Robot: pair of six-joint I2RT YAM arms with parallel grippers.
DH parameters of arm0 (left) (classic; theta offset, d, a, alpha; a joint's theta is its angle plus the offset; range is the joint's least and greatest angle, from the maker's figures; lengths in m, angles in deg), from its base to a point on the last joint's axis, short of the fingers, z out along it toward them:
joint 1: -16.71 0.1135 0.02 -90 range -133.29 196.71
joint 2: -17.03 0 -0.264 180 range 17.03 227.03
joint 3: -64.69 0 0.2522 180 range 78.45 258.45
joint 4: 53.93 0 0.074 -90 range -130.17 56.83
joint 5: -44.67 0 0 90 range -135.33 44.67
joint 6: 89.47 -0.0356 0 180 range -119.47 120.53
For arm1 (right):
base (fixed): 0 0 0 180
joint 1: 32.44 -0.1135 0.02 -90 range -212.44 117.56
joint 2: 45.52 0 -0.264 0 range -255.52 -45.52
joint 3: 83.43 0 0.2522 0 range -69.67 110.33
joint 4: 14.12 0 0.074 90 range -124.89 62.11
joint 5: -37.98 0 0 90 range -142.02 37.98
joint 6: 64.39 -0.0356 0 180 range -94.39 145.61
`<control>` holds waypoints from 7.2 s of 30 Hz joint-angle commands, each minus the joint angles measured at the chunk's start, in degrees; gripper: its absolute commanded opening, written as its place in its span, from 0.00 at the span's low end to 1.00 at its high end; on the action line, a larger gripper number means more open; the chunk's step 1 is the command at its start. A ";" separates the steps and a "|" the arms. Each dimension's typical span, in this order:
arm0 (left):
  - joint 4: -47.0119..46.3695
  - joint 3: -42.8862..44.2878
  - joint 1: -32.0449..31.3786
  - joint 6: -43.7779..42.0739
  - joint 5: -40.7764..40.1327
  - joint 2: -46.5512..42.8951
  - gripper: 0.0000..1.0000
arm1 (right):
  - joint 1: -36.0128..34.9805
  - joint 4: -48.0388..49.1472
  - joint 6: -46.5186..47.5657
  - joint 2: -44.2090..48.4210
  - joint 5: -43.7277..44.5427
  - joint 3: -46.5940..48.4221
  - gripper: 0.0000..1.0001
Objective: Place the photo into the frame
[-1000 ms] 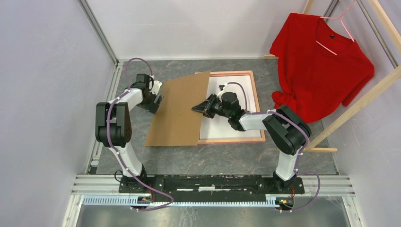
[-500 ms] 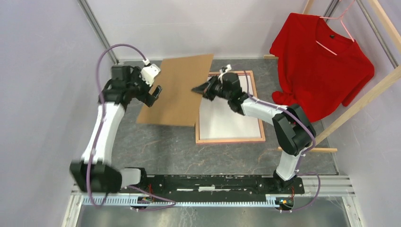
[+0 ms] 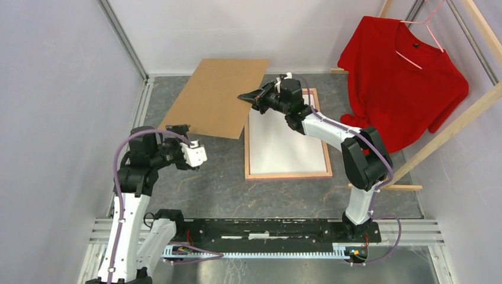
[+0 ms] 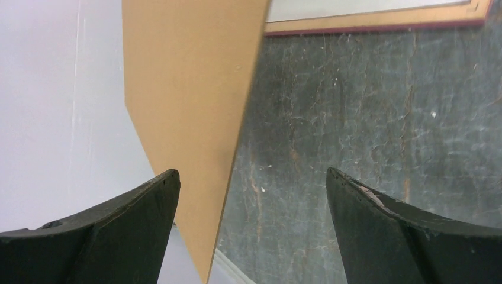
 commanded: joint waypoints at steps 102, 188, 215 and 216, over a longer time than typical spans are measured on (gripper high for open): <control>-20.94 19.89 3.05 41.45 -12.08 28.58 1.00 | 23.00 3.96 26.74 12.22 -35.15 0.75 0.00; -21.83 3.01 -4.90 33.45 -12.72 42.07 1.00 | 35.79 -19.24 42.15 -8.85 -33.12 4.07 0.00; -21.79 2.74 -4.95 33.45 -12.46 42.67 1.00 | 34.82 -6.31 37.63 -5.89 -31.35 -5.22 0.00; -21.83 2.83 -4.99 33.38 -12.72 42.76 1.00 | 34.49 -6.49 37.92 -6.07 -31.18 -5.20 0.00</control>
